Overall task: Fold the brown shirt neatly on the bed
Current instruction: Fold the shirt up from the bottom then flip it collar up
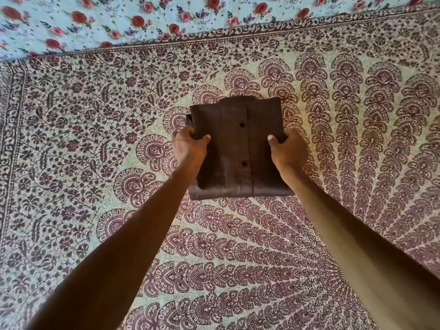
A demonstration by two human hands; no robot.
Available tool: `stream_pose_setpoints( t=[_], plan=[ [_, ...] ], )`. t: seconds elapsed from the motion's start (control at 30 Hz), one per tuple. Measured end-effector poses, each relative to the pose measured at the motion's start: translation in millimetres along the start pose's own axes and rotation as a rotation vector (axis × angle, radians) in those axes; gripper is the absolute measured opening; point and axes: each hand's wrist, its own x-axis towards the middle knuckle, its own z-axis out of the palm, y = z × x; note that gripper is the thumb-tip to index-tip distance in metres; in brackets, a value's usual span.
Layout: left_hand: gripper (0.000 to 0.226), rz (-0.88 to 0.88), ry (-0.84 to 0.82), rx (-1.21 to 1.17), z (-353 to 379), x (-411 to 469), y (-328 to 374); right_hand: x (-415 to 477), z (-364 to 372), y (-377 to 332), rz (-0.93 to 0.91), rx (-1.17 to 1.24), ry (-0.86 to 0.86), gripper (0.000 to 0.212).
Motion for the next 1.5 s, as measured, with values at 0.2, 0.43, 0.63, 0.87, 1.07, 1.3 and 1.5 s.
stream_pose_setpoints(
  t=[0.2,0.43,0.63,0.87,1.07,1.3,1.5],
  plan=[
    [0.03,-0.146,-0.005,-0.07,-1,6,7,-1,6,2,0.018,-0.004,0.016,0.03],
    [0.026,-0.002,0.067,0.004,-2,5,13,0,1,4,0.026,0.037,0.051,0.019],
    [0.021,-0.188,-0.264,-0.261,-7,14,18,0,4,4,-0.002,0.076,0.079,0.018],
    [0.029,-0.241,-0.453,-0.373,-22,29,15,10,-1,10,-0.01,0.202,0.021,0.019],
    [0.034,-0.379,-0.603,-0.574,-20,24,20,14,-3,10,0.01,0.128,0.011,0.022],
    [0.01,-0.321,-0.634,-0.696,-20,23,10,17,-5,9,-0.005,0.103,-0.04,0.009],
    [0.015,-0.273,-0.412,-0.578,-13,22,-14,8,-5,16,-0.131,0.085,-0.046,0.021]
  ],
)
